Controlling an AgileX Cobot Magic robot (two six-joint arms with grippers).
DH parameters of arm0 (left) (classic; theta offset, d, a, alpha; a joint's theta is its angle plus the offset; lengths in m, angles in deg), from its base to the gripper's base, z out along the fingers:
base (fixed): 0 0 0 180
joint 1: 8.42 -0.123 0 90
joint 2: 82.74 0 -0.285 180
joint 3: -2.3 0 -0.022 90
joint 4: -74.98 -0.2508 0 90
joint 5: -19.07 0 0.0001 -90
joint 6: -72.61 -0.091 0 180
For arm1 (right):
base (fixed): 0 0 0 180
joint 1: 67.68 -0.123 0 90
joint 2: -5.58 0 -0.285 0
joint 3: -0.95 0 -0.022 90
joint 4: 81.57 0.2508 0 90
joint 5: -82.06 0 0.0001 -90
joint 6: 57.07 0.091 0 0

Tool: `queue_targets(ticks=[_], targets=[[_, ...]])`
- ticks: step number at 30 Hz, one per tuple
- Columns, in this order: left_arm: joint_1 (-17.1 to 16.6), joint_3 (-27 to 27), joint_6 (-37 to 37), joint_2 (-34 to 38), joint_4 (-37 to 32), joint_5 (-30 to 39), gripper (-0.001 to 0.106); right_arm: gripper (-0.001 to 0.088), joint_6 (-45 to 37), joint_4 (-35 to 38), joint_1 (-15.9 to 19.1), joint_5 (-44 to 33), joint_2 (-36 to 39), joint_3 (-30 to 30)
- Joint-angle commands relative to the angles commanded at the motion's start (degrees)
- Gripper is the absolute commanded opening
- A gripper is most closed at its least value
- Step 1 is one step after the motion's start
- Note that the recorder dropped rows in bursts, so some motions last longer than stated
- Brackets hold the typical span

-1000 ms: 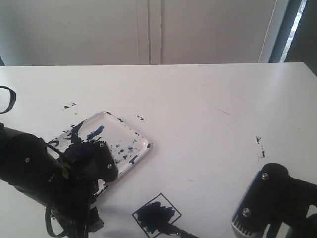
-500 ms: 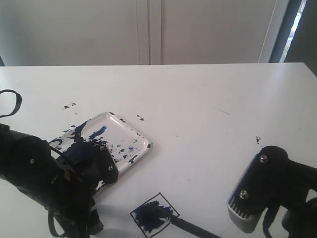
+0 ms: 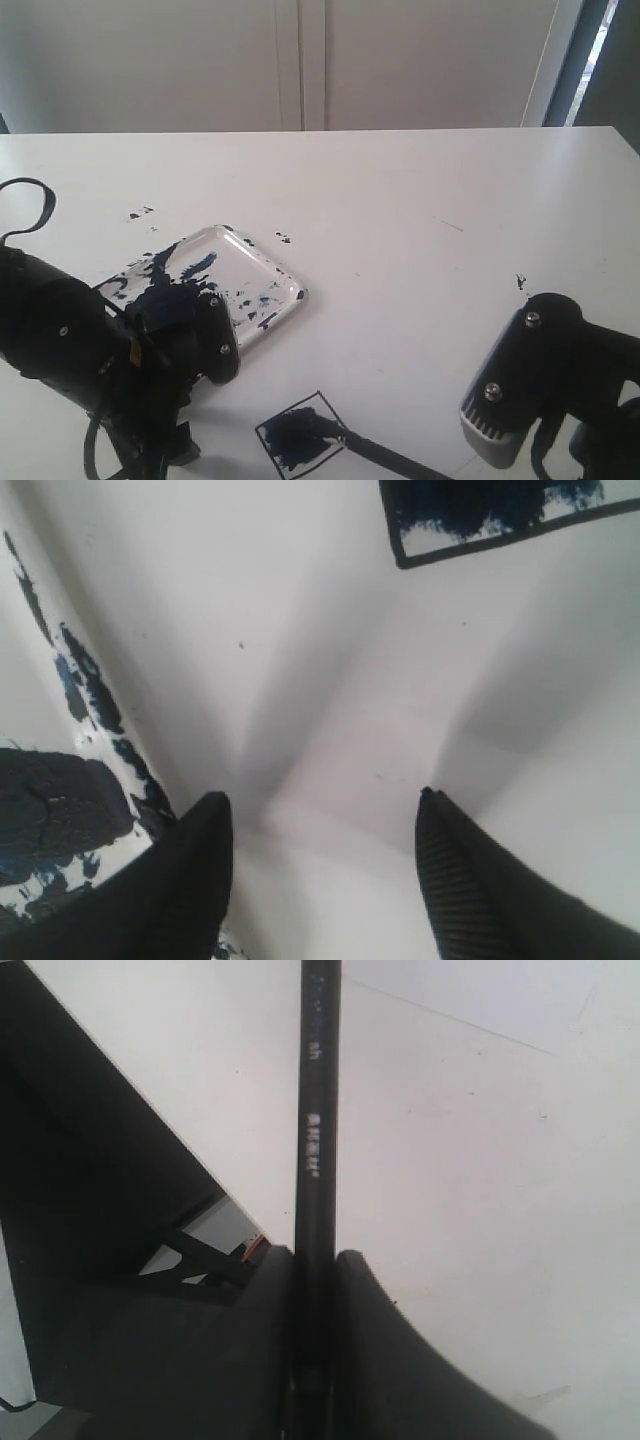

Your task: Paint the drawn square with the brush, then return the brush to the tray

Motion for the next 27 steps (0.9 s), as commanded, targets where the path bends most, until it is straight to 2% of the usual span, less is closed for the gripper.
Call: queue_targets(ticks=[4, 17, 27], targets=[[0.00, 0.00, -2.46, 0.00, 0.00, -0.66, 0.059, 0.0000, 0.01, -0.13, 0.00, 0.00, 0.14, 0.12], [0.00, 0.00, -2.07, 0.00, 0.69, -1.40, 0.059, 0.0000, 0.35, -0.13, 0.00, 5.01, 4.74, 0.12], [0.00, 0.00, -1.95, 0.00, 0.69, -1.14, 0.059, 0.0000, 1.13, -0.90, 0.00, 5.39, 7.69, 0.12]])
